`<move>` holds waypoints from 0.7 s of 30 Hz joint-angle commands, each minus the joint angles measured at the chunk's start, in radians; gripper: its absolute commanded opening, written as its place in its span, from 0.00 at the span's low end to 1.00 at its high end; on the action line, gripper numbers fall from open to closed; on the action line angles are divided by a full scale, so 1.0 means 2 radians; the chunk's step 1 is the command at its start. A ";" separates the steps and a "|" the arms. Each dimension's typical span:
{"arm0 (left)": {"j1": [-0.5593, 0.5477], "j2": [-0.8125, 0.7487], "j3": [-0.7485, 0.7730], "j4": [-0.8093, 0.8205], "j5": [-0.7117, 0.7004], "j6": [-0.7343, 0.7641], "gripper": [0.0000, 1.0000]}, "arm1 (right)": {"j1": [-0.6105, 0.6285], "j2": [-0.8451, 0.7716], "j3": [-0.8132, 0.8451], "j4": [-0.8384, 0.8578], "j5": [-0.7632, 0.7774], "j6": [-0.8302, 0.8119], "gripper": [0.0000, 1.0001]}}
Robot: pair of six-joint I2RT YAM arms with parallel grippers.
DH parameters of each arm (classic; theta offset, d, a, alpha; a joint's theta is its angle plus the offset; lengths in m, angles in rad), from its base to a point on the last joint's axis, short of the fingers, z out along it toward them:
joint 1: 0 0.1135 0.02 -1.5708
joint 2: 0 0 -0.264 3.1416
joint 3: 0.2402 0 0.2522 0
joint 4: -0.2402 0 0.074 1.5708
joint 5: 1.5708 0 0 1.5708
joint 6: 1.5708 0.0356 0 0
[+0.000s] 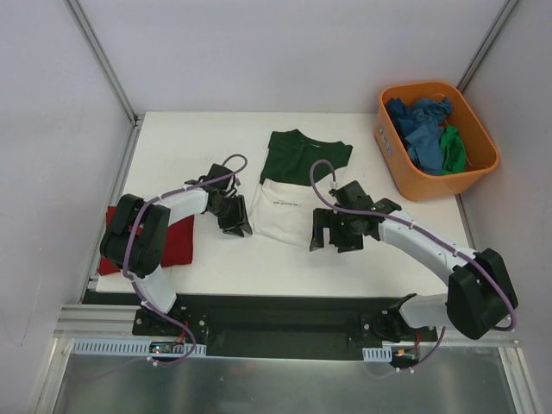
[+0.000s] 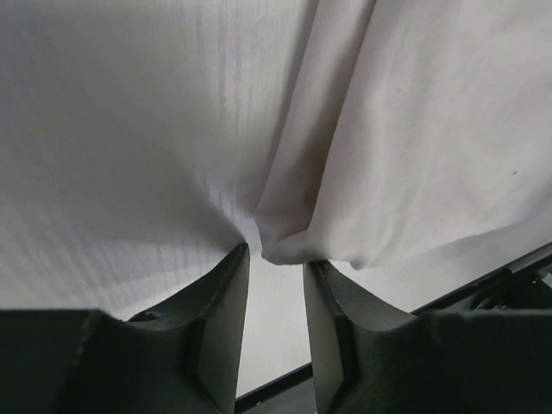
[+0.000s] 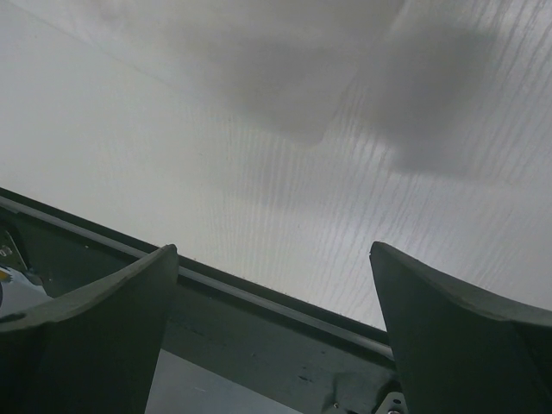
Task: Fold and stack the t-shirts
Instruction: Fold the tshirt
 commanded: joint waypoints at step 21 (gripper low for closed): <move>0.004 0.004 -0.019 0.030 0.021 0.024 0.00 | 0.023 0.140 0.064 0.005 0.040 -0.017 0.78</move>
